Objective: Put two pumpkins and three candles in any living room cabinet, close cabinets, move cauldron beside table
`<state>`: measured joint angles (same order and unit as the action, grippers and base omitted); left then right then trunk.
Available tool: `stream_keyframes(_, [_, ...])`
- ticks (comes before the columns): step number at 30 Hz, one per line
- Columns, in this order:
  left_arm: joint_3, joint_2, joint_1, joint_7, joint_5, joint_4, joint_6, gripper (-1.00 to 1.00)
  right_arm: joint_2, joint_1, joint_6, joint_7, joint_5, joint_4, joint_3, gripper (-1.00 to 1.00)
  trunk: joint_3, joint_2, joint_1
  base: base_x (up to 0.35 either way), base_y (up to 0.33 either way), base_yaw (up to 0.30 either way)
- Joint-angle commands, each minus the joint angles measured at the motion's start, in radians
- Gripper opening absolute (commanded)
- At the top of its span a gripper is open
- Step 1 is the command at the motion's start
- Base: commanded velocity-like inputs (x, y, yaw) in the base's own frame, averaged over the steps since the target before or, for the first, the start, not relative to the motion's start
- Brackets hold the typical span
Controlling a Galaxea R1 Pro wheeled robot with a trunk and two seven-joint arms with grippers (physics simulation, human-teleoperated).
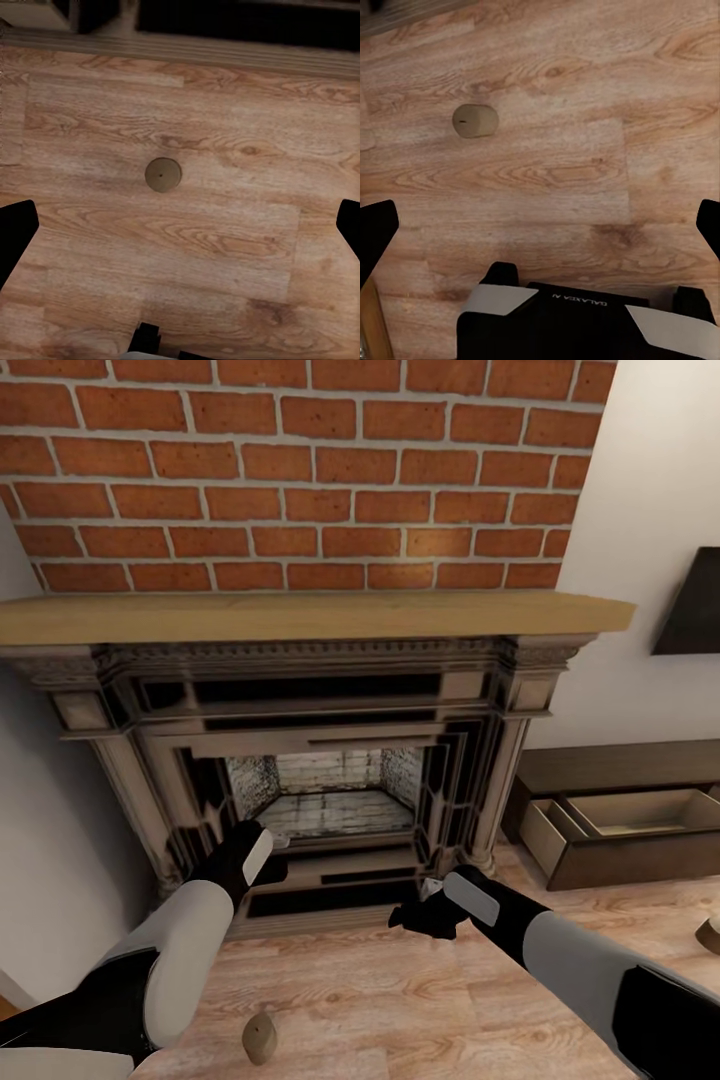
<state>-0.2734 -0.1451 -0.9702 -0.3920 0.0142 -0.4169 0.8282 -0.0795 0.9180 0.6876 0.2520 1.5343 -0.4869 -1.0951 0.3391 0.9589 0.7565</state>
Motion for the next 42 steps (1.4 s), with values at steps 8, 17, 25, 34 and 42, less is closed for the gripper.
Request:
stream_keyframes(8, [-0.006, 0.001, -0.001, -0.003, 0.002, -0.002, 0.003, 1.0, -0.003, 0.001, -0.003, 0.009, 0.009, -0.011, -0.001, 1.0, 0.027, 0.057, 0.031, 0.0, 0.0, 0.0])
stream_keyframes(17, [-0.006, 0.005, -0.001, -0.004, 0.003, -0.002, 0.003, 1.0, -0.004, 0.001, -0.003, 0.008, 0.009, -0.013, -0.001, 1.0, 0.055, 0.12, 0.065, 0.0, 0.0, 0.128])
stream_keyframes(25, [-0.006, 0.009, -0.001, -0.002, 0.003, -0.002, 0.003, 1.0, -0.004, 0.001, -0.002, 0.007, 0.01, -0.014, 0.0, 1.0, 0.08, 0.176, 0.096, 0.0, 0.0, 0.258])
stream_keyframes(34, [-0.004, 0.012, -0.001, 0.003, -0.001, -0.002, 0.005, 1.0, -0.004, 0.001, 0.001, 0.007, 0.011, -0.015, 0.001, 1.0, 0.108, 0.239, 0.131, 0.0, 0.0, 0.126])
stream_keyframes(42, [-0.002, 0.01, -0.002, 0.005, -0.002, -0.018, 0.09, 1.0, -0.003, 0.001, 0.001, 0.007, 0.01, -0.015, 0.0, 1.0, 0.133, 0.295, 0.161, 0.0, 0.0, 0.007])
